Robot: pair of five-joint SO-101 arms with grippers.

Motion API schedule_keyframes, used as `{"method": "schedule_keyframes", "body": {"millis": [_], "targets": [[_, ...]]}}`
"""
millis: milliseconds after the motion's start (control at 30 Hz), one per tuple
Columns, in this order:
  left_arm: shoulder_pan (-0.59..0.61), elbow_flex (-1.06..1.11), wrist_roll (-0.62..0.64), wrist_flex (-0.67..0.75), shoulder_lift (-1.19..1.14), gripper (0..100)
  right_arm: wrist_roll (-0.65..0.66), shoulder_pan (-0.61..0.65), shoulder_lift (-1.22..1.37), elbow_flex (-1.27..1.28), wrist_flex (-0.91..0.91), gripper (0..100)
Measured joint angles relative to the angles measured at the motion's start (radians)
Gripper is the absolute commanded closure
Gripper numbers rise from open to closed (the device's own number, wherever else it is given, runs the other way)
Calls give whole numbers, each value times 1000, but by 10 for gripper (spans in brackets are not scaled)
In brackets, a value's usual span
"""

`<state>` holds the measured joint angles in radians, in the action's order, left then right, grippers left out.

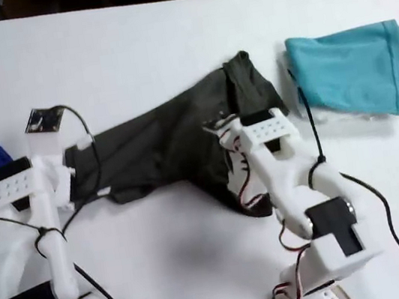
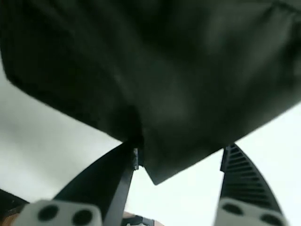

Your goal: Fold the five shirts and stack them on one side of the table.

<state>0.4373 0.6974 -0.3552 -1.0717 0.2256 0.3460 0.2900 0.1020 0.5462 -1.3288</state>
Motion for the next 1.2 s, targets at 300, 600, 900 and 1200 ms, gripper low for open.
{"method": "schedule_keyframes", "body": {"millis": [300, 600, 900, 1200], "targets": [[0, 0, 0, 0, 0, 976, -3, 3, 80, -15, 51, 870], [0, 0, 0, 0, 0, 976, -5, -21, 84, -28, 81, 981], [0, 0, 0, -40, 0, 976, 41, -123, -28, -49, 83, 981], [-83, -37, 0, -180, 3, 976, 91, -138, -259, -49, 100, 981]]}}
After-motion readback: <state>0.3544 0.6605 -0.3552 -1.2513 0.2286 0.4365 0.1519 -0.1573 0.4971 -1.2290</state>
